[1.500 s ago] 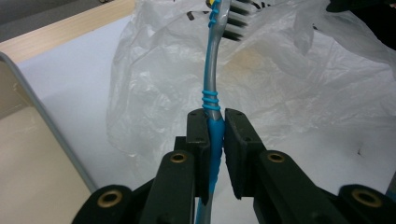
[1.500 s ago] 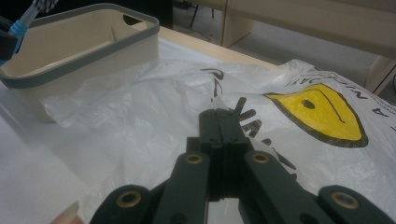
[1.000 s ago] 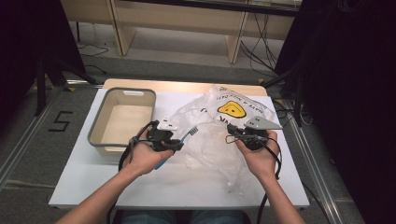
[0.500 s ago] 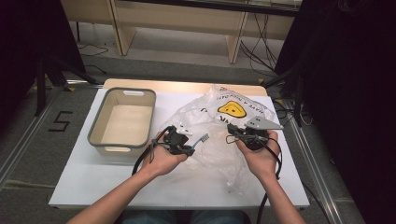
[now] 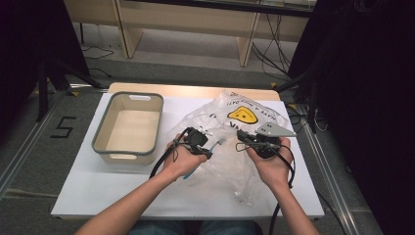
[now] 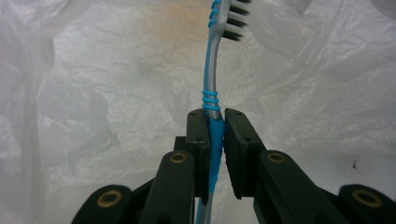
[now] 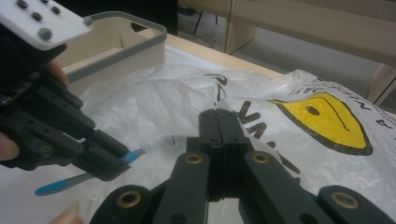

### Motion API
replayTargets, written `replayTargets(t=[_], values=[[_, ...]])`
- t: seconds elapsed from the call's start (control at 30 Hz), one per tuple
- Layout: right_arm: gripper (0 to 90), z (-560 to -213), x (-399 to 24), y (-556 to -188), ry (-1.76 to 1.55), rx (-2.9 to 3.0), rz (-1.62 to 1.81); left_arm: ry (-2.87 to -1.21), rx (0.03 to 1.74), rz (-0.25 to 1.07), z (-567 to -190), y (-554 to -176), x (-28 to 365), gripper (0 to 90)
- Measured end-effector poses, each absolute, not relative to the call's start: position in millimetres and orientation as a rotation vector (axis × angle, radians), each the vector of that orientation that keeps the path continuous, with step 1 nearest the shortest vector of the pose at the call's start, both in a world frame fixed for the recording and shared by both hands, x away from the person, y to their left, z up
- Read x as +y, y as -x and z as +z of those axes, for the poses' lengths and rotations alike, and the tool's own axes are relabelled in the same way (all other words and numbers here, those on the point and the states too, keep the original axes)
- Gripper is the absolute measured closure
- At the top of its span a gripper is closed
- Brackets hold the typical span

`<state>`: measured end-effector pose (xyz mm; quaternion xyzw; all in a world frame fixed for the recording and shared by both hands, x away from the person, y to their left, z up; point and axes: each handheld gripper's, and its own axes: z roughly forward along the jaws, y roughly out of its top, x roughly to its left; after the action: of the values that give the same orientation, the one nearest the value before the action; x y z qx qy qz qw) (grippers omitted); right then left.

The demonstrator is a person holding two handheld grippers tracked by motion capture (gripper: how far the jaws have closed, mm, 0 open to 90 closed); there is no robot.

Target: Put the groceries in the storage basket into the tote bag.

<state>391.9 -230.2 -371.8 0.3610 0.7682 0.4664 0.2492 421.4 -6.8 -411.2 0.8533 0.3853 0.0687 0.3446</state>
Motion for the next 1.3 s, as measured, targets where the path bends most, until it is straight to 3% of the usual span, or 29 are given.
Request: replayTargets(t=[0.77,1.3], values=[[90.0,-371.5,-225.3,-389.4,-0.969,2.105,1.295,-2.163,1.039,0.147,-420.4,-448.9,-37.8,80.0],[90.0,-373.9,-227.1,-390.9,-0.978,2.103,1.294,-2.002,0.896,0.296,-431.8,-461.0,-46.2,79.5]])
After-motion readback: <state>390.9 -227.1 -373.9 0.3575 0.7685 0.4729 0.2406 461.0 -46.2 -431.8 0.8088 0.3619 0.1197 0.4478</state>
